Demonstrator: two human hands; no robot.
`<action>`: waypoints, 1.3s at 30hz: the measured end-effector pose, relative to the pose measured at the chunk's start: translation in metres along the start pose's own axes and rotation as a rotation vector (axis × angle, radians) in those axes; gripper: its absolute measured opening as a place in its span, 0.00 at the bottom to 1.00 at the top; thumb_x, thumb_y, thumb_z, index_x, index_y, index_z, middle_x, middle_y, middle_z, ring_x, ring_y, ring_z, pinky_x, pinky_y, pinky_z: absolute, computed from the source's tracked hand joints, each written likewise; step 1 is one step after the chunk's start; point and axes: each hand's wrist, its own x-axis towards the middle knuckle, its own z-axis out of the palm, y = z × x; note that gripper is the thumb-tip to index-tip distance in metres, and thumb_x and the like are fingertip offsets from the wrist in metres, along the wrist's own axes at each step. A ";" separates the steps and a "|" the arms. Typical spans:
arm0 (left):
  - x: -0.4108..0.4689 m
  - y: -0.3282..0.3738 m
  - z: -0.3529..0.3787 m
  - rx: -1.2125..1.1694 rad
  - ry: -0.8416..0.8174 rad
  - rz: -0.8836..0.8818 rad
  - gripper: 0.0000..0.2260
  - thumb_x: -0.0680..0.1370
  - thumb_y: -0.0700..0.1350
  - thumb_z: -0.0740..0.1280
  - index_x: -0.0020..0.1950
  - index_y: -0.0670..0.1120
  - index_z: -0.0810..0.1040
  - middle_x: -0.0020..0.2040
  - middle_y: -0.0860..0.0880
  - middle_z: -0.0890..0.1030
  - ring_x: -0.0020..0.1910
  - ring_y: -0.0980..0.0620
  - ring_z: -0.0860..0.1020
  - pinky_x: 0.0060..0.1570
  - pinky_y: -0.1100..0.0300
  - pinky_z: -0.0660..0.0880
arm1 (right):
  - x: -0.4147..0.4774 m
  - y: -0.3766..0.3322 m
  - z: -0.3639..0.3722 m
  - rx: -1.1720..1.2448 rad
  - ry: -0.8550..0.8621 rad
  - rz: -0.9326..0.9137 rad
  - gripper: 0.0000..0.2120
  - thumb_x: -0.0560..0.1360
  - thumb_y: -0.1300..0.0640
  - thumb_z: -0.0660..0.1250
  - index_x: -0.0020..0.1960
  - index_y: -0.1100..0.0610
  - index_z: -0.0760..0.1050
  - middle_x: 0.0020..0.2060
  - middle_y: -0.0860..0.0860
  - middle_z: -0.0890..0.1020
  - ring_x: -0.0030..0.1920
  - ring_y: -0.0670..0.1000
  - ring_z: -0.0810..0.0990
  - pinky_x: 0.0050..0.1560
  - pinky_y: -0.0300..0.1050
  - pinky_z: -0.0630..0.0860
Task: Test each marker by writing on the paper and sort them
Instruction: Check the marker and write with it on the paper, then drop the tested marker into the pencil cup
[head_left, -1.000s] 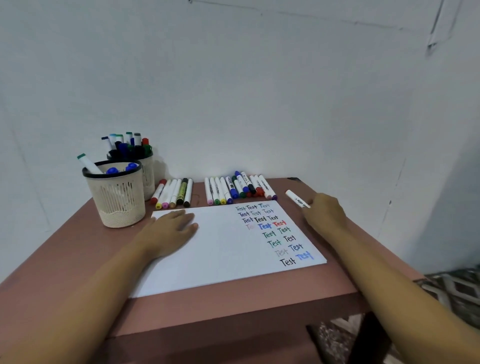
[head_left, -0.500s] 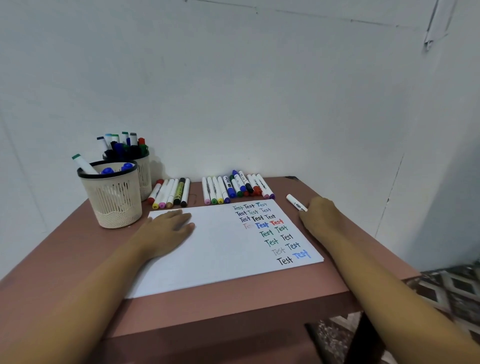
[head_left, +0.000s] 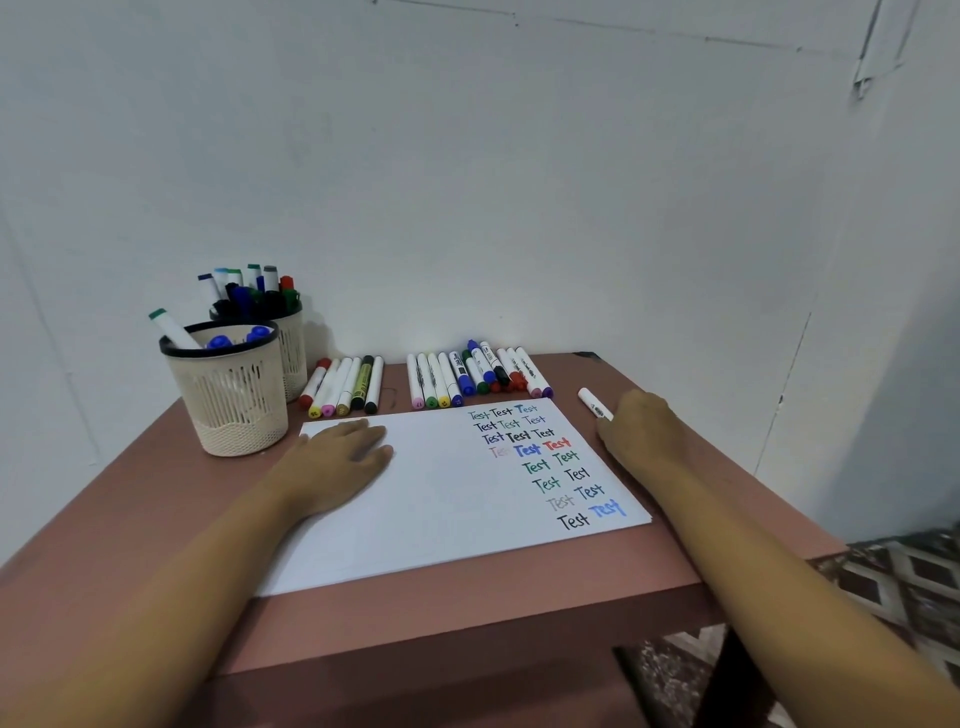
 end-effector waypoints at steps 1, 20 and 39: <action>0.000 0.000 0.000 0.001 0.000 -0.002 0.23 0.81 0.59 0.50 0.75 0.54 0.59 0.77 0.53 0.56 0.75 0.53 0.55 0.74 0.46 0.51 | 0.000 -0.001 -0.001 0.000 0.008 -0.007 0.17 0.77 0.58 0.62 0.32 0.56 0.60 0.41 0.55 0.75 0.40 0.56 0.70 0.33 0.44 0.63; -0.002 0.005 -0.001 0.004 0.011 -0.006 0.23 0.81 0.58 0.50 0.76 0.54 0.59 0.77 0.53 0.55 0.76 0.54 0.53 0.74 0.45 0.46 | 0.002 -0.165 0.053 -0.010 -0.106 -0.466 0.04 0.77 0.58 0.63 0.46 0.58 0.75 0.46 0.55 0.78 0.49 0.57 0.78 0.42 0.44 0.65; -0.004 0.011 -0.015 -0.181 -0.078 -0.016 0.19 0.83 0.51 0.50 0.70 0.48 0.68 0.75 0.52 0.61 0.74 0.54 0.57 0.74 0.47 0.43 | 0.005 -0.191 0.072 0.019 0.017 -0.408 0.12 0.79 0.65 0.56 0.59 0.63 0.73 0.57 0.58 0.77 0.58 0.58 0.76 0.46 0.47 0.71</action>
